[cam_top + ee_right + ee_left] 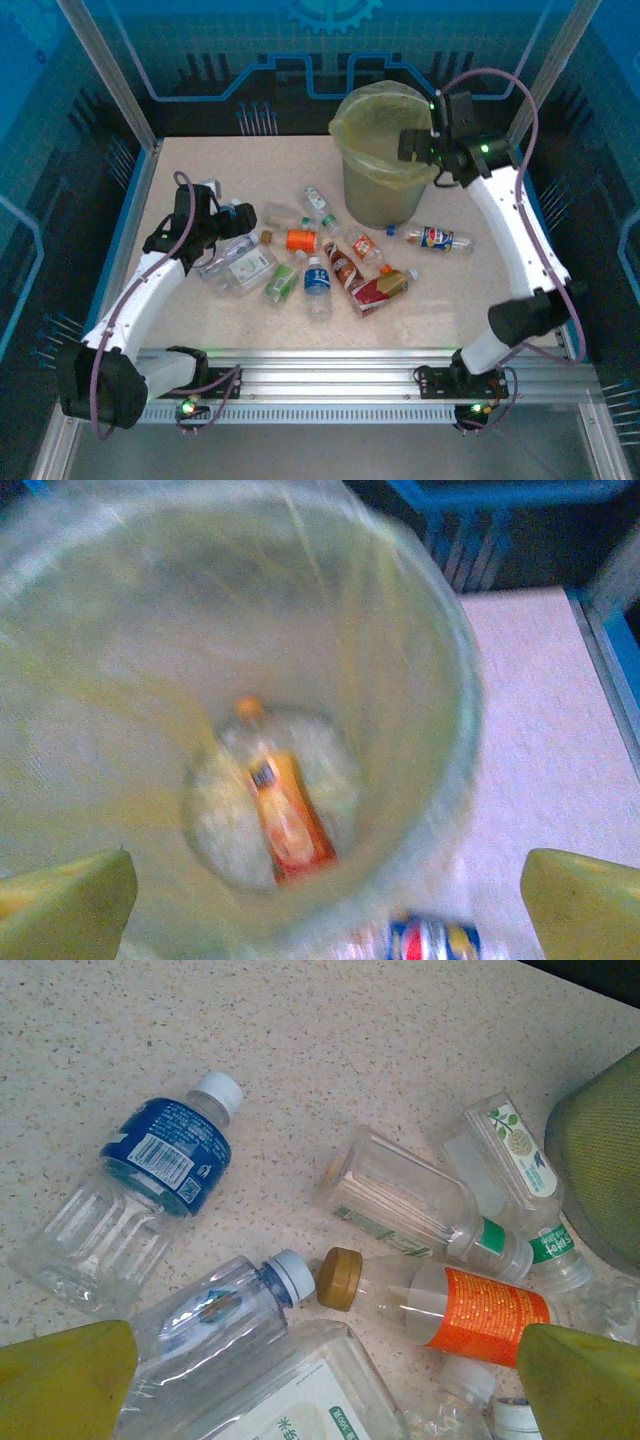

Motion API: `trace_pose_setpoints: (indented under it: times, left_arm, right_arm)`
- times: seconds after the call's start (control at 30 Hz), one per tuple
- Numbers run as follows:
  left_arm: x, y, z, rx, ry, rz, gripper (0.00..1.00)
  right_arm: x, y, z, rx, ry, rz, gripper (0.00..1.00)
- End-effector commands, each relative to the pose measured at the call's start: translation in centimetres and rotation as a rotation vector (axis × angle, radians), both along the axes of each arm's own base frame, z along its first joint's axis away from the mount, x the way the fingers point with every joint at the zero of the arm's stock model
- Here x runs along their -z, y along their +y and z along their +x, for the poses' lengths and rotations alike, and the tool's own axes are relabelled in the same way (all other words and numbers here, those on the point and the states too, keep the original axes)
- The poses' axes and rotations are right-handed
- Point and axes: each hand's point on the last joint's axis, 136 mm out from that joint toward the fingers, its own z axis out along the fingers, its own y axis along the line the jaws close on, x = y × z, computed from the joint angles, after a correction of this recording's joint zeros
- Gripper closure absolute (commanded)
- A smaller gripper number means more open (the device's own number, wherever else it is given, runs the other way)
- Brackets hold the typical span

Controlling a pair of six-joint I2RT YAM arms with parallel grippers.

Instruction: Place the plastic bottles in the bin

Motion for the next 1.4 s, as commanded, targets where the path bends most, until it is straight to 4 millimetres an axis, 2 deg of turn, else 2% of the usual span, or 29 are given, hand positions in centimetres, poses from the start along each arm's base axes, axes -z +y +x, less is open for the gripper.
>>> trace_pose_setpoints:
  times: [0.0,0.27,0.37,0.5,0.63,0.83,0.93,1.37]
  left_arm:
    - [-0.5,-0.1,0.5,0.0,-0.014,-0.029,0.01]
    - [-0.7,-0.2,1.0,-0.009,-0.038,-0.062,0.01]
    - [-0.7,-0.3,1.3,-0.013,-0.04,-0.073,0.01]
    - [-0.5,-0.5,1.6,-0.015,-0.039,-0.089,0.01]
    - [-0.2,-0.6,1.7,-0.017,-0.042,-0.101,0.01]
    - [-0.1,-0.6,1.6,-0.011,-0.05,-0.103,0.01]
    - [-0.1,-0.8,1.5,-0.005,-0.056,-0.112,0.01]
    - [0.4,-1.2,1.5,0.012,-0.063,-0.13,0.01]
  right_arm:
    - [3.4,-2.2,-5.5,0.154,0.117,0.062,0.0]
    - [10.2,-2.7,-15.0,0.236,0.276,0.157,0.0]
    - [13.0,-1.4,-17.4,0.219,0.355,0.22,0.0]
    - [16.7,1.2,-19.9,0.196,0.448,0.301,0.0]
    - [19.6,4.5,-21.3,0.158,0.517,0.361,0.0]
    - [23.2,7.8,-22.4,0.153,0.594,0.418,0.0]
    - [24.4,8.9,-22.2,0.166,0.604,0.472,0.0]
    - [26.3,8.6,-20.8,0.256,0.546,0.549,0.0]
